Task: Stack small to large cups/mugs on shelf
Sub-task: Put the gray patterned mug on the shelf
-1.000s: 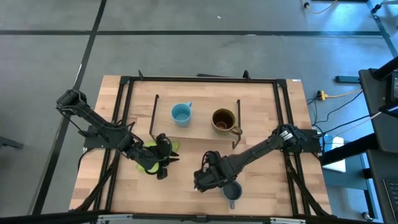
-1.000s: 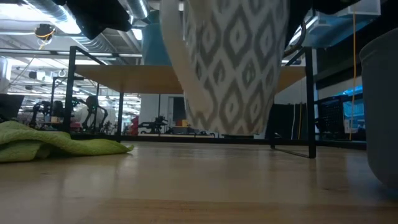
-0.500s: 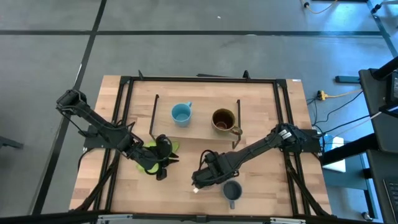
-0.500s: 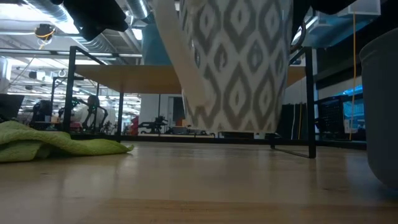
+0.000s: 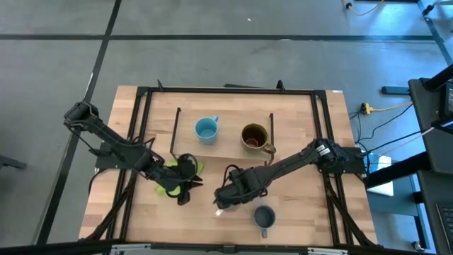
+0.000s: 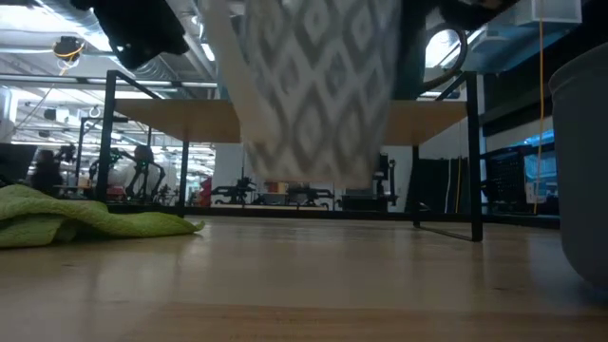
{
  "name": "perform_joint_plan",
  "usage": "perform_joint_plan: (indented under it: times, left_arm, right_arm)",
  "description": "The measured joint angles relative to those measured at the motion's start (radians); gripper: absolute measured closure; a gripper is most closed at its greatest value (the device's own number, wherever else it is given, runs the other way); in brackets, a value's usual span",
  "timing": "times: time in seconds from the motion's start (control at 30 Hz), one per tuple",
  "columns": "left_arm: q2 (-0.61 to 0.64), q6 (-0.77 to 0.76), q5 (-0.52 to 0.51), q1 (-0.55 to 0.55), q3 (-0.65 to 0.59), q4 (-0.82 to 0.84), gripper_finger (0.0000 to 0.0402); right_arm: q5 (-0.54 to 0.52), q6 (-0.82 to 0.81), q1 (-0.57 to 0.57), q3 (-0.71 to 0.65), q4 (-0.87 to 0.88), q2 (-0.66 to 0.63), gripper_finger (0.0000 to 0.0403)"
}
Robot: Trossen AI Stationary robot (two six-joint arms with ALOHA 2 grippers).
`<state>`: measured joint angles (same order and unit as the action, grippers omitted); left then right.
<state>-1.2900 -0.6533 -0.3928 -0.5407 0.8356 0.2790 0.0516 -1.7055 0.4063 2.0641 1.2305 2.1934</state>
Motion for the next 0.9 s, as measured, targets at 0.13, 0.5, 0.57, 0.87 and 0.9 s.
perform_joint_plan:
  times: [0.13,0.5,0.57,0.87,0.9]
  left_arm:
    - [0.000,0.000,-0.001,0.011,0.000,0.037,0.0333]
    - [0.000,0.008,0.003,0.021,0.000,0.047,0.0333]
    - [0.000,0.009,0.010,0.030,0.000,0.047,0.0333]
    - [0.000,0.018,0.031,0.061,0.000,0.050,0.0333]
    - [0.000,0.024,0.037,0.066,0.000,0.050,0.0333]
  right_arm:
    - [-0.013,0.019,-0.014,0.047,0.046,0.000,0.0356]
    - [-0.031,0.114,-0.018,0.219,0.213,-0.002,0.0356]
    - [-0.032,0.128,-0.018,0.244,0.227,-0.002,0.0356]
    - [-0.034,0.237,-0.018,0.292,0.208,-0.002,0.0356]
    - [-0.034,0.258,-0.018,0.292,0.200,-0.002,0.0356]
